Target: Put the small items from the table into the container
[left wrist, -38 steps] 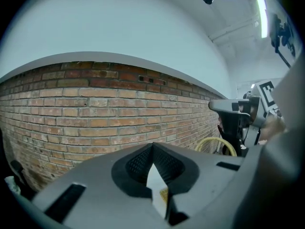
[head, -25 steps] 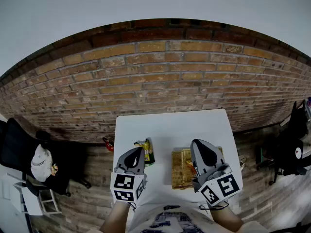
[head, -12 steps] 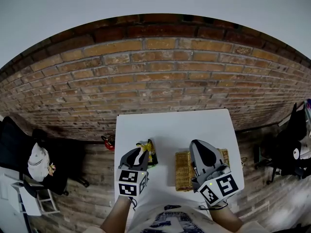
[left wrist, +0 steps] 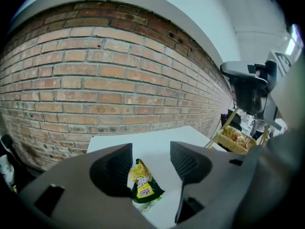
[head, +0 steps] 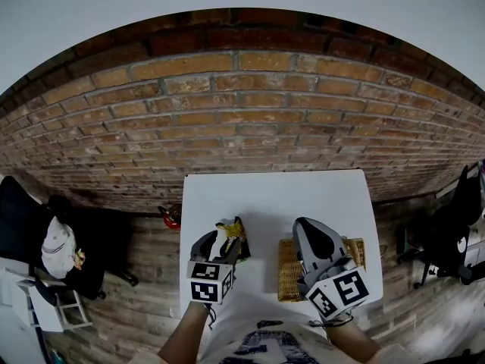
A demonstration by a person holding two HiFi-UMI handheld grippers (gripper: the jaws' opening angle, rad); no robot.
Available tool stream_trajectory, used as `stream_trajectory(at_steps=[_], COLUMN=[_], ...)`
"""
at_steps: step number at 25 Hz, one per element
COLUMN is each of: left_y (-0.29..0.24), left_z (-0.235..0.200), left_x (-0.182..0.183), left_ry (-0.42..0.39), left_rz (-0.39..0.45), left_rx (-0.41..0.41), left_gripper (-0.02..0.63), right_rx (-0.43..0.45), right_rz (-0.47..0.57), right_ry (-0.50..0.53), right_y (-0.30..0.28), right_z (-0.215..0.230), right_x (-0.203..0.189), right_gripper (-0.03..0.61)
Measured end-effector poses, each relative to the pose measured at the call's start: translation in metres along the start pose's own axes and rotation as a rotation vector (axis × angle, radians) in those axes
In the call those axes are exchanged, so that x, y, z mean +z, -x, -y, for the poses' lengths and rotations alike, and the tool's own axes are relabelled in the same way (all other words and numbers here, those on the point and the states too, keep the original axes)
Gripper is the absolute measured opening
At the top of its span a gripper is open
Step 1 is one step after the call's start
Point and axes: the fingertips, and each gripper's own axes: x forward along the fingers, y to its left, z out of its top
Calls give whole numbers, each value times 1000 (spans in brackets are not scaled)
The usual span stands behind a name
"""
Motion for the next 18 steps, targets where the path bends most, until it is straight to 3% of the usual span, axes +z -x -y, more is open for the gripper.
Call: stream_trajectory(at_steps=[7,18], left_y=[-25,-61], left_z=[-14,-34], left_x=[-23,-62], left_ry=[53,121], left_rz=[-67,-175], left_rx=[-5,-10], left_gripper=[322,324], right_rx=[21,72], right_rz=[-40,-104], right_ry=[-14,-28], right_y=[-22,-56], right_z=[-3,-13], right_x=[-18,-39], right_gripper=[18,18])
